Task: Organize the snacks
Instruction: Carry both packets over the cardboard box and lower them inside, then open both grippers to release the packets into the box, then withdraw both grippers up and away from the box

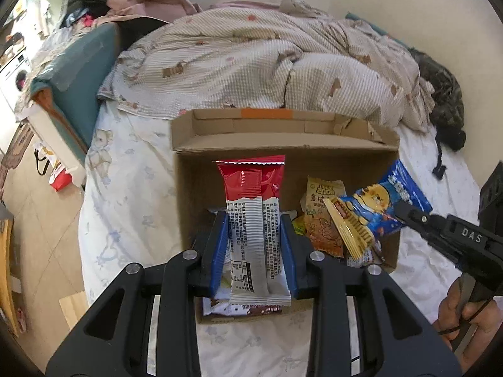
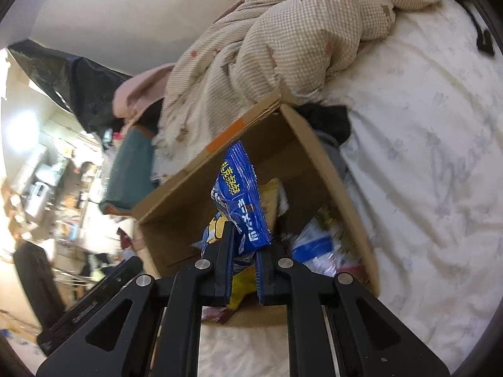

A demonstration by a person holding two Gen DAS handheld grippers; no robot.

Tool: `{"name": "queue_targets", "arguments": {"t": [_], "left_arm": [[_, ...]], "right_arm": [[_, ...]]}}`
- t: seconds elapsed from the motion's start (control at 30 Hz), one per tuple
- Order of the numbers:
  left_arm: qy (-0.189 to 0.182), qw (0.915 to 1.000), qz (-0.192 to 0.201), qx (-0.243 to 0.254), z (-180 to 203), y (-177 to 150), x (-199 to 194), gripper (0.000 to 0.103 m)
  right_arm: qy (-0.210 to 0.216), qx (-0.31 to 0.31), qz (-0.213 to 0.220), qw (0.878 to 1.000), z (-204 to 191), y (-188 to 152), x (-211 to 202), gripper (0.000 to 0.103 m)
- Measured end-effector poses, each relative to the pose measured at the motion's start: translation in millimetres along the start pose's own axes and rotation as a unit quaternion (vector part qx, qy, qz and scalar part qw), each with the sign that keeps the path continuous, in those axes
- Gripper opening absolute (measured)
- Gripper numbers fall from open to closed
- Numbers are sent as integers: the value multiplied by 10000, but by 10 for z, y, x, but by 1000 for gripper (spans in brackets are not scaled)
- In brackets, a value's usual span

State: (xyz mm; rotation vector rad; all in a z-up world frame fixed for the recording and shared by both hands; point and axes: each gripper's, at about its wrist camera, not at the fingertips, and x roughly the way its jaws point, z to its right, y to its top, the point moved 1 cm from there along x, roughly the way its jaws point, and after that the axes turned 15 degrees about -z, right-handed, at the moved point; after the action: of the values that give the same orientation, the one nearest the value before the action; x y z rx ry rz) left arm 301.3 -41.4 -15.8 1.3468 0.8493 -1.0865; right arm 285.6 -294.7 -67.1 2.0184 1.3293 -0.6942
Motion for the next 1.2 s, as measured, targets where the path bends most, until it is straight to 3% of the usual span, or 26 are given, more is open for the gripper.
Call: {"name": "queue_targets", "arguments": {"t": [0.1, 0.27, 0.37, 0.6, 0.77, 0.8, 0.87, 0.9, 0.93, 1.0, 1.07, 1.13, 1.2], "left_arm": [[217, 9996, -69, 139, 75, 60, 153, 28], [232, 9993, -293, 32, 101, 177, 390, 28], [320, 9991, -272, 37, 97, 184, 460, 28], [453, 9985, -311, 30, 105, 200, 546, 28], [586, 9978, -307, 27, 119, 221, 534, 28], [605, 9977, -317, 27, 121, 226, 532, 28], [632, 9975, -324, 11, 119, 238, 529, 28], [652, 9973, -333, -3, 118, 242, 526, 29], [656, 9972, -364, -15, 115, 240, 522, 32], [677, 9967, -450, -18, 107, 244, 507, 48], [713, 9969, -340, -21, 102, 241, 438, 78], [832, 9963, -197, -9, 106, 235, 363, 88], [873, 9961, -142, 15, 111, 235, 307, 88]], "right_arm": [[94, 106, -89, 9999, 41, 51, 99, 12], [370, 481, -405, 9973, 150, 55, 324, 12], [150, 325, -307, 9989, 112, 60, 314, 12], [242, 644, -272, 9973, 221, 101, 283, 16], [220, 509, -558, 9969, 137, 103, 377, 20], [201, 473, -610, 9968, 118, 93, 392, 28], [127, 429, -621, 9971, 94, 93, 403, 58], [69, 423, -568, 9975, 89, 90, 390, 83], [4, 425, -459, 9980, 82, 81, 360, 92], [-184, 345, -286, 9988, 54, 86, 289, 93], [-240, 254, -258, 9991, 30, 101, 256, 93], [-251, 249, -225, 9991, 32, 111, 225, 93], [-260, 276, -208, 9991, 47, 116, 206, 94]]}}
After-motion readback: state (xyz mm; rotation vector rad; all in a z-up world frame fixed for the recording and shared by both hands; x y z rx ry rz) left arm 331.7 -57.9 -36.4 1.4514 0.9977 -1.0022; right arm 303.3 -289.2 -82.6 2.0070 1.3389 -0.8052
